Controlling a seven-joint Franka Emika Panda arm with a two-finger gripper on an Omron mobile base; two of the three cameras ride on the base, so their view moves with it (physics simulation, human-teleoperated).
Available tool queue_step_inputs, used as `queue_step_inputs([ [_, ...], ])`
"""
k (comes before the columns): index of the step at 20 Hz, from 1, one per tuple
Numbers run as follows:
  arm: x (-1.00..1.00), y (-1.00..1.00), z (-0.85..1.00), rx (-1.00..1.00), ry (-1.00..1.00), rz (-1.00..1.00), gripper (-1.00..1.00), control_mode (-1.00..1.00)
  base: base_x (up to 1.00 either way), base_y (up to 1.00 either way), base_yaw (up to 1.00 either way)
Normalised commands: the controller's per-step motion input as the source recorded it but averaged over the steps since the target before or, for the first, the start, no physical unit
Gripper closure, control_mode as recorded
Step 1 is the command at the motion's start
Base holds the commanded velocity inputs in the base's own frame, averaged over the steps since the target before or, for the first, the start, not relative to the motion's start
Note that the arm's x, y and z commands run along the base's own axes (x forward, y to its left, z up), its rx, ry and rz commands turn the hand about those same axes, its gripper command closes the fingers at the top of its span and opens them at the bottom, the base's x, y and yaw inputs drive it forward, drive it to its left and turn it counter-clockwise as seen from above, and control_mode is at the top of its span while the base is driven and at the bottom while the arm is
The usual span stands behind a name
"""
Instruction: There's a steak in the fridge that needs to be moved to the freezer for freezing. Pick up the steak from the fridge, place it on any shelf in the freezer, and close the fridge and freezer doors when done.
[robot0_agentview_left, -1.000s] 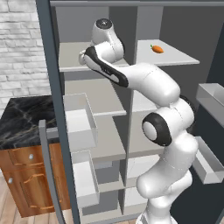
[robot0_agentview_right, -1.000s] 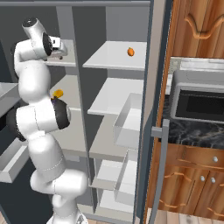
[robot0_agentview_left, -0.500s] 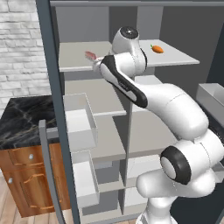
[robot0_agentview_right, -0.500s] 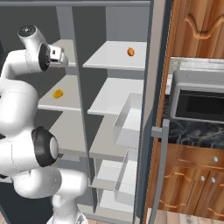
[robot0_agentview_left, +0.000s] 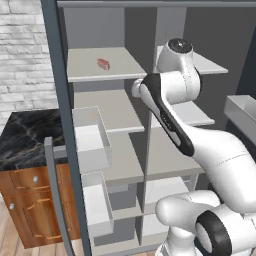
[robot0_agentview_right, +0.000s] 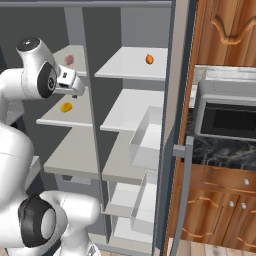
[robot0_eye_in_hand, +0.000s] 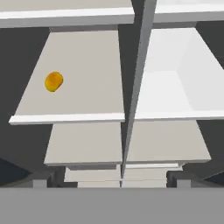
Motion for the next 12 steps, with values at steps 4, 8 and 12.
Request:
queue_step_inputs([
  [4, -0.91, -0.75, 0.0, 0.0, 0.1, -0.07, -1.0, -1.0, 0.0, 0.0, 0.0],
  [8, -0.86, -0.56, 0.0, 0.0, 0.07, -0.02, -1.0, -1.0, 0.0, 0.0, 0.0],
  [12, -0.67, -0.35, -0.01, 0.0, 0.03, 0.0, -1.0, -1.0, 0.0, 0.0, 0.0],
])
